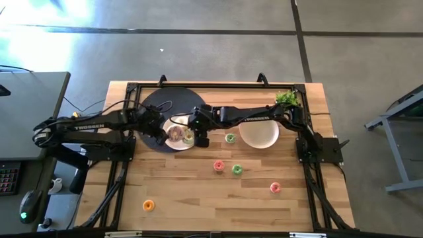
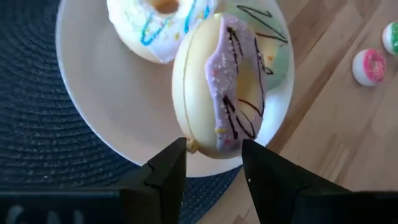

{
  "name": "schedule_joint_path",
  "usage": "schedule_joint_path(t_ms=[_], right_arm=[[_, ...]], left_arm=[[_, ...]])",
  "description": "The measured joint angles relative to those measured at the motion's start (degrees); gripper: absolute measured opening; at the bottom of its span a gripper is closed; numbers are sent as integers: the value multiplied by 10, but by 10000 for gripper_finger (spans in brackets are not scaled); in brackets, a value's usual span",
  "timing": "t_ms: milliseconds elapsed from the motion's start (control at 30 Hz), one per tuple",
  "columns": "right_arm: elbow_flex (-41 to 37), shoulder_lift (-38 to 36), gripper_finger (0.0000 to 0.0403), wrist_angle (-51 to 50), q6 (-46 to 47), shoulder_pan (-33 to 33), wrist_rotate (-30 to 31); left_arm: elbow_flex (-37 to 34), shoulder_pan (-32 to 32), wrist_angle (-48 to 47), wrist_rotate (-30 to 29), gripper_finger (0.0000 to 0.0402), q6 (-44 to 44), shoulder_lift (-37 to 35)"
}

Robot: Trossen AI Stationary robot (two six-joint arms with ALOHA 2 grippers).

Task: Pick & Place donuts
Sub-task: Put the large purple donut on the left white plate, then put the top small green donut on the right white plate

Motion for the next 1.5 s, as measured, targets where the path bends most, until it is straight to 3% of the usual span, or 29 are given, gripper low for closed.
schedule_joint_path(t_ms=[200, 467, 667, 867, 967, 1133, 1333, 1500], right_arm=[[0, 0, 161, 53, -35, 12, -63], [0, -3, 161, 35, -84, 25, -21], [0, -72, 161, -100, -59, 25, 35], [1, -153, 161, -294, -31, 24, 53], [1, -186, 161, -376, 7, 24, 47], [0, -200, 161, -424, 74, 24, 46], [-99, -200, 161, -337, 67, 27, -28], [-222, -199, 161, -202, 65, 27, -32]], left_arm=[[38, 0, -58, -26, 154, 0, 0], [73, 0, -70, -30, 154, 36, 0], [77, 0, 37, -27, 154, 129, 0], [77, 0, 154, -3, 154, 201, 0], [77, 0, 168, 7, 154, 210, 0], [77, 0, 141, -27, 154, 206, 1], [77, 0, 109, -12, 154, 210, 2], [77, 0, 114, 1, 154, 210, 13]])
